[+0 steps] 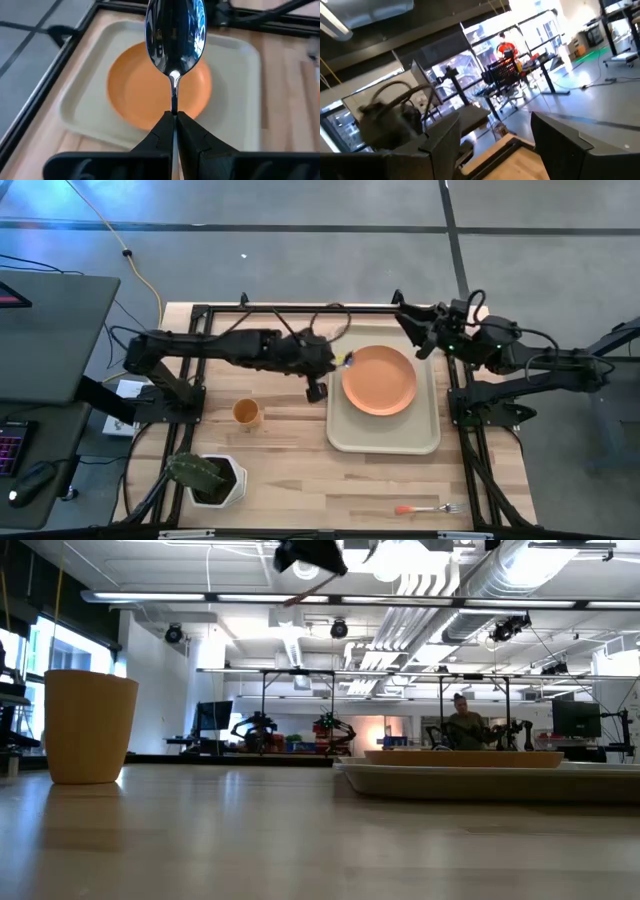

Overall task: Pick and place plate/cup/fork/spoon on tray
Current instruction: Put the orange spoon on the beige serving tray beside the orange plate

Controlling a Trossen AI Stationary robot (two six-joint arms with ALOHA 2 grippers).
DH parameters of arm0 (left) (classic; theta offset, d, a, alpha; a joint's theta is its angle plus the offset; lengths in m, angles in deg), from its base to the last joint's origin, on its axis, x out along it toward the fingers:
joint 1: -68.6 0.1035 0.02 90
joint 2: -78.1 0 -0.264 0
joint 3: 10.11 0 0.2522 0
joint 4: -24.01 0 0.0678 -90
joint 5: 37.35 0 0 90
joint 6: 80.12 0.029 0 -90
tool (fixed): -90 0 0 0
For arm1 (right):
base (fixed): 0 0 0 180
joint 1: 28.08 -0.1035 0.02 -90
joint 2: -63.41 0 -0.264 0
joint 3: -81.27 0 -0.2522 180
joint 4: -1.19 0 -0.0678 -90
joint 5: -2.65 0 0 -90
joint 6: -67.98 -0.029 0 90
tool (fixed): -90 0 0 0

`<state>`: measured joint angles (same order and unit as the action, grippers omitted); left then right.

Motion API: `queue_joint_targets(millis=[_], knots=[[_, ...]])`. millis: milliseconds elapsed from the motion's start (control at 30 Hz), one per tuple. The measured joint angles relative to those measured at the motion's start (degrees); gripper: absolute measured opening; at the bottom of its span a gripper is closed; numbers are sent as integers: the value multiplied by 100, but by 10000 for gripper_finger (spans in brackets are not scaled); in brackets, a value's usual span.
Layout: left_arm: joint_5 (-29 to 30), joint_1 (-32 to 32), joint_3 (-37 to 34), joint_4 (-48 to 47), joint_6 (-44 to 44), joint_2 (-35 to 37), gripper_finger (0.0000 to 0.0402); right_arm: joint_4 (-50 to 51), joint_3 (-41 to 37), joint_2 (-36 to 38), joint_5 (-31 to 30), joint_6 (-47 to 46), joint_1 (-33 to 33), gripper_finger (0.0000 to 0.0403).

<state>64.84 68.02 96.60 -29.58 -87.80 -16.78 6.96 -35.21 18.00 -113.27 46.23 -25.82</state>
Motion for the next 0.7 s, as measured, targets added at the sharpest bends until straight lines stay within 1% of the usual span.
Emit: queue_joint_targets(millis=[100,267,400,533,700], knots=[[78,-231,684,-84,24,-520,0,21,0,142,-81,139,0,232],[126,-481,1985,-628,-120,-1610,0,38,0,349,-105,277,0,232],[123,-669,2758,-939,-252,-2367,0,268,0,516,-97,276,0,232],[40,-818,3130,-971,-274,-2886,0,567,0,605,-90,160,0,232],[-37,-931,3140,-864,-271,-3350,0,827,2,619,-49,-280,0,232]])
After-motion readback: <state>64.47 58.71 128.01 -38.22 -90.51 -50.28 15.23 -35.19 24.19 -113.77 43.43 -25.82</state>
